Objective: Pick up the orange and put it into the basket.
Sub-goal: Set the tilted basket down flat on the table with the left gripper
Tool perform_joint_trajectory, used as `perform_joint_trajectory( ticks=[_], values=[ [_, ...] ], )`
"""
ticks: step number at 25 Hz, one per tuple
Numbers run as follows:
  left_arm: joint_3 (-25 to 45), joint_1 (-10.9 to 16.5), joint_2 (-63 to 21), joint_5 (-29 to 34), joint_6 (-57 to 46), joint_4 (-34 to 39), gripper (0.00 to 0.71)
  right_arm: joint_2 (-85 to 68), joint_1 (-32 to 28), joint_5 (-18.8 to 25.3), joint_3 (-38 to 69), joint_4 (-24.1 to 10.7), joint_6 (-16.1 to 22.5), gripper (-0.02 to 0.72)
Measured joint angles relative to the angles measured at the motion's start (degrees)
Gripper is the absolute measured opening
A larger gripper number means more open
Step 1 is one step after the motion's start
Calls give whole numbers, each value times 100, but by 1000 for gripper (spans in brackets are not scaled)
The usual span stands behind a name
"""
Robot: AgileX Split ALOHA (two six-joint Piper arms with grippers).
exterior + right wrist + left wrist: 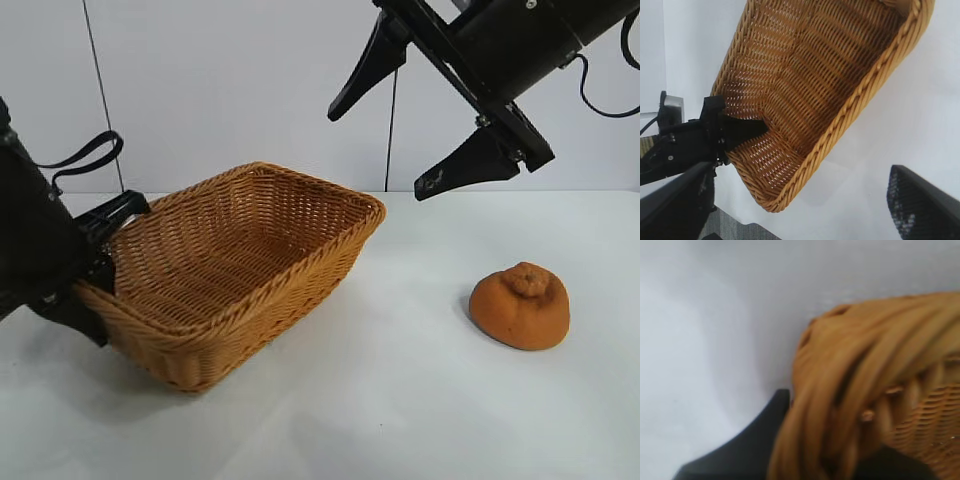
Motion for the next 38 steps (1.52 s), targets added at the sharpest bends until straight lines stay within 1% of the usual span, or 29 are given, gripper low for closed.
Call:
perform_joint_trajectory(
  ticks=[3,5,8,11,14,18,22,26,31,36,37,38],
  values=[
    [-357,7,0,183,248,0,97,0,0,5,0,0,0,642],
    [-582,60,31,367,506,-24,97,0,0,5,0,0,0,642],
    [-890,270,203,842,1130,-191,97,0,0,18,0,-6,0,642],
    [-1141,495,423,1289,1983,-350,97,0,0,30,0,-10,0,642],
    [-1392,644,584,1677,2769,-403,97,0,0,41,0,-18,0,642],
    [-1806,672,820,2231,3734,-411,97,0,0,63,0,-24,0,642],
    [-2275,648,1215,2771,4478,-401,97,0,0,70,0,-35,0,642],
    [-2575,629,1473,2831,4830,-401,97,0,0,82,0,-35,0,642],
    [-2605,629,1668,2536,5138,-406,97,0,0,82,0,-37,0,642],
    [-2605,629,1869,2394,5338,-431,96,0,0,77,0,-37,0,642],
    [-2605,629,1873,2385,5347,-437,101,0,0,77,0,-37,0,642],
    [-2605,629,1873,2385,5359,-459,122,0,0,73,0,-37,0,642]
  ],
)
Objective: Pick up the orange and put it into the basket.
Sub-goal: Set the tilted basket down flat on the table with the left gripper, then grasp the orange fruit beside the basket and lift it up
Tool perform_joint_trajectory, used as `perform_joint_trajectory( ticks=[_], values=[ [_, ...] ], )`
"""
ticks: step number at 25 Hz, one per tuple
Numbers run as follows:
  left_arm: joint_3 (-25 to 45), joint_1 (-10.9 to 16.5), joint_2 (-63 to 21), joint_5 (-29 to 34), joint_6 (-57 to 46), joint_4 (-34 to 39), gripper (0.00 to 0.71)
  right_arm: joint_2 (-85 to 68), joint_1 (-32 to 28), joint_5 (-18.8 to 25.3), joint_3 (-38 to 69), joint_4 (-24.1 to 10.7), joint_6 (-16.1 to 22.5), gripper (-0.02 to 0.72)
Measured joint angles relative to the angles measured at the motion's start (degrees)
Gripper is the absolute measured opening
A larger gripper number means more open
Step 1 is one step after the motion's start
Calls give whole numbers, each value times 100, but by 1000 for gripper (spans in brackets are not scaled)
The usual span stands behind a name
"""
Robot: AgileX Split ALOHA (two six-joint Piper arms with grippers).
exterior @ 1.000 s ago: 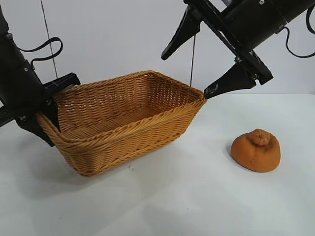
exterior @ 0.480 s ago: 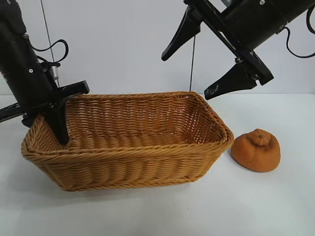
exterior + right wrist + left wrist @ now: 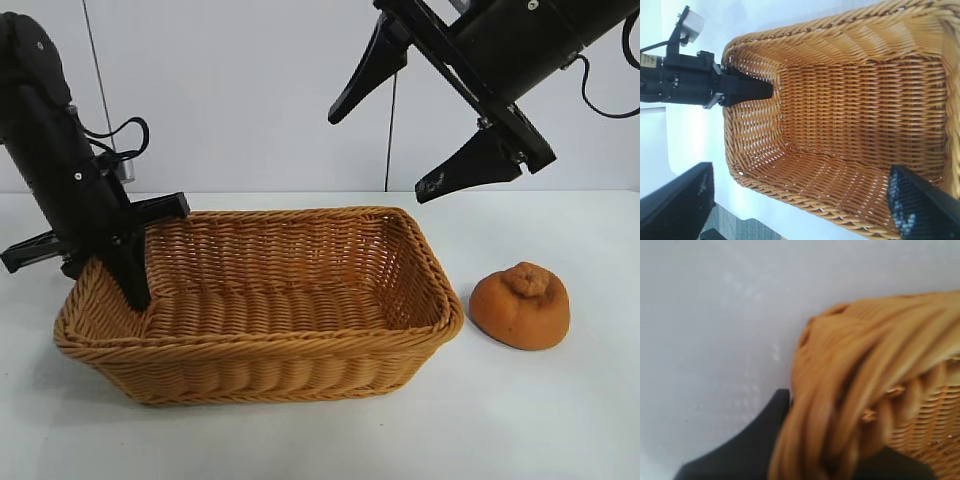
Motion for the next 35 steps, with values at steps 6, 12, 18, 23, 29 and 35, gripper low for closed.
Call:
perform_joint_trajectory(
  ticks=[6,12,18,23,29,35],
  values=[
    [-2,0,0,125,36,-64,537,0,0,0,0,0,0,642],
    [-2,0,-340,344,36,24,640,0,0,0,0,0,0,642],
    [-39,0,-1149,516,2,682,645,0,0,0,0,-5,0,642],
    [-39,0,-1616,826,-253,1731,645,0,0,13,0,-78,0,642],
    [-39,0,-1709,1415,-442,2622,645,0,0,129,0,-88,0,642],
    [-39,60,-1860,1611,-354,2724,645,0,0,146,0,-91,0,642]
  ],
)
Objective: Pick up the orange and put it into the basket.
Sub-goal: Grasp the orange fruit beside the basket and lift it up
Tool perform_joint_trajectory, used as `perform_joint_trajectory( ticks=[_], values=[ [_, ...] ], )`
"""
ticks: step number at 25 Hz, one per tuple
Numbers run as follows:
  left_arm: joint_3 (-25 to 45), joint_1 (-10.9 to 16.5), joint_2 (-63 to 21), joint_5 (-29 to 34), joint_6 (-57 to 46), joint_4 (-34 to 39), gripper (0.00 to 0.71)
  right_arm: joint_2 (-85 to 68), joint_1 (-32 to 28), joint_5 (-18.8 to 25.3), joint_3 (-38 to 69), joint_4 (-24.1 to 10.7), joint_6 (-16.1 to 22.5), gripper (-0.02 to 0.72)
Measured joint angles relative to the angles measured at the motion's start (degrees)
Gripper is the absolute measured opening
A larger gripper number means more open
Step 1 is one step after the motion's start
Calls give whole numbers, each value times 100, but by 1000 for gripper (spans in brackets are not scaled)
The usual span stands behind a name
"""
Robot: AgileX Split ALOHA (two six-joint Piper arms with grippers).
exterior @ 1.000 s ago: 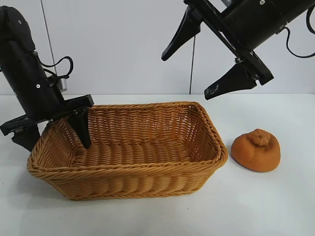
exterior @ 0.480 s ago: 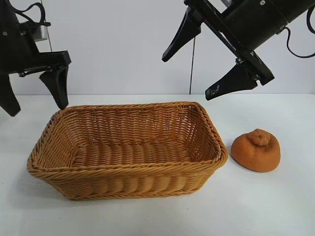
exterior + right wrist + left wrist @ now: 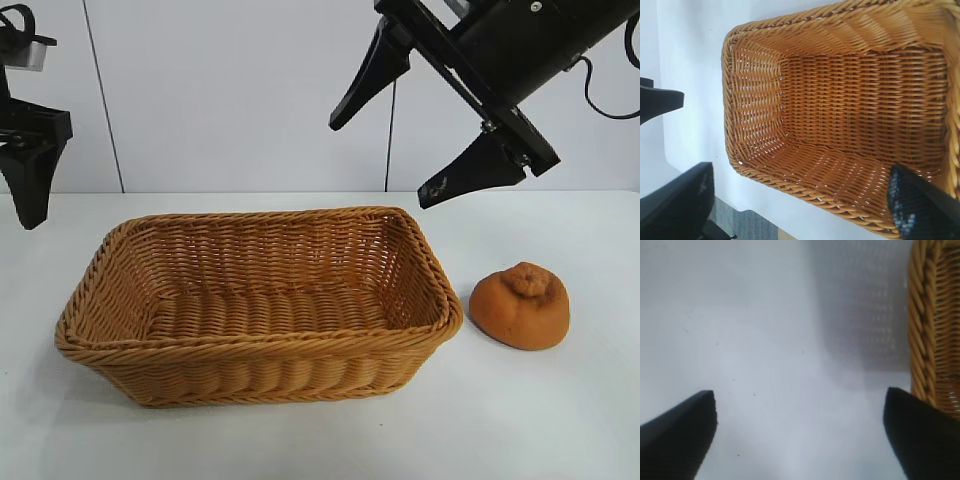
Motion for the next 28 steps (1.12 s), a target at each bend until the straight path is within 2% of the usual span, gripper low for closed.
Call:
perform_joint_trajectory(
  ticks=[6,8,12,16,24,28],
  values=[
    [6,596,-324,0,75,-16,645,0,0,10,0,0,0,642],
    [98,699,-500,8,88,-22,645,0,0,16,0,0,0,642],
    [476,715,-1083,1,120,-332,645,0,0,41,0,-5,0,642],
    [1212,715,-1972,6,194,-490,645,0,0,105,0,-7,0,642],
    [3079,720,-4473,11,255,-463,645,0,0,317,0,-43,0,642],
    [4003,720,-5751,-237,280,-463,645,0,0,371,0,-50,0,642]
  ],
)
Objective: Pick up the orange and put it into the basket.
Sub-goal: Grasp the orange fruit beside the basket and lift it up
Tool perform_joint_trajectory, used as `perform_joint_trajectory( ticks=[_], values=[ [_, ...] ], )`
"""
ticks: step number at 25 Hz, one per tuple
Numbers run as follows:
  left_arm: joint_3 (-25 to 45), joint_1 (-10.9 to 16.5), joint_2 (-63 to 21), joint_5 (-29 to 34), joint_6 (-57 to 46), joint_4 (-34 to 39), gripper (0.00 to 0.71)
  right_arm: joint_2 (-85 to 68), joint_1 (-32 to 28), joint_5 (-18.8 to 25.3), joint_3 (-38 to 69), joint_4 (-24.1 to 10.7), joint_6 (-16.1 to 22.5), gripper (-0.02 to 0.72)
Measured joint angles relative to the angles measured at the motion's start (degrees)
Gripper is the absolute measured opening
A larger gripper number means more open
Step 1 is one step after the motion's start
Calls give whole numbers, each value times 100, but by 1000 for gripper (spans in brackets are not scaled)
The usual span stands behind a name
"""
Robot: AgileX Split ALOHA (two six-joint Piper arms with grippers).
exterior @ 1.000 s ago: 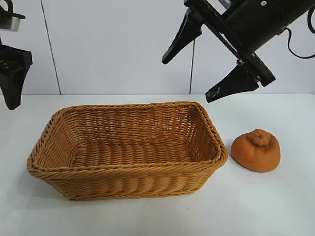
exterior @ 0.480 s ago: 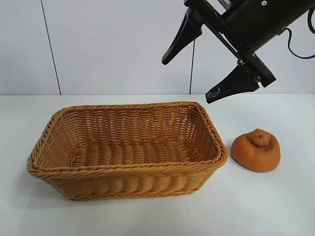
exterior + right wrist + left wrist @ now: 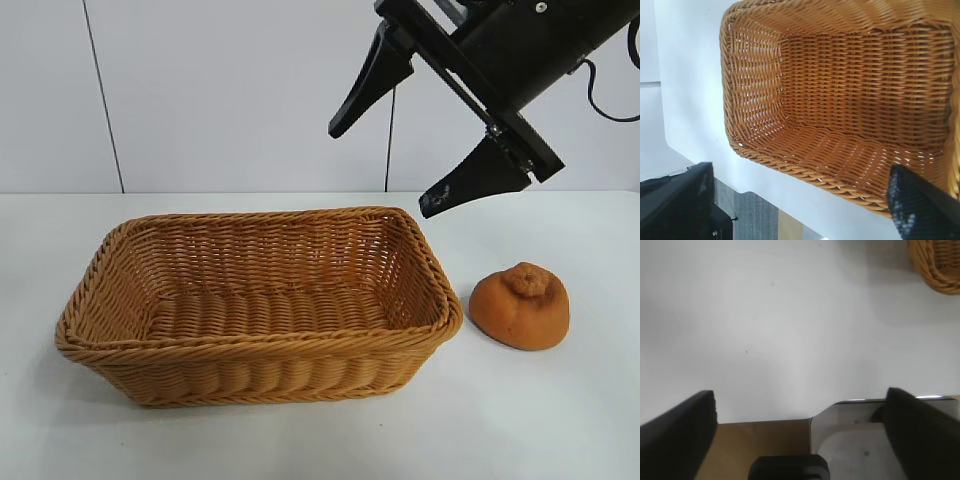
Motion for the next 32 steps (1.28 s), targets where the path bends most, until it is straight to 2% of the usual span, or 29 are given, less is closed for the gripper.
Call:
perform_joint_trajectory(
  ticks=[6,10,13,18,22,23,26,32],
  values=[
    [1154,0,-1809,-188,34,0,645,0,0,195,-187,-54,0,642],
    [1383,0,-2851,-437,34,0,645,0,0,420,-615,-279,62,642],
    [1478,0,-3445,-528,34,0,645,0,0,537,-944,-908,404,642],
    [1489,0,-4084,-584,34,0,645,-5,0,735,-1339,-2454,1250,642],
    [1495,0,-4496,-590,34,0,645,0,0,979,-1360,-3701,1713,642],
    [1495,0,-4591,-590,34,0,645,11,-28,1000,-1360,-3904,1839,642],
    [1495,0,-4856,-594,34,0,645,114,-317,984,-1360,-4173,1995,642],
    [1495,0,-4870,-594,34,0,645,565,-788,761,-1360,-4120,1954,642]
  ],
)
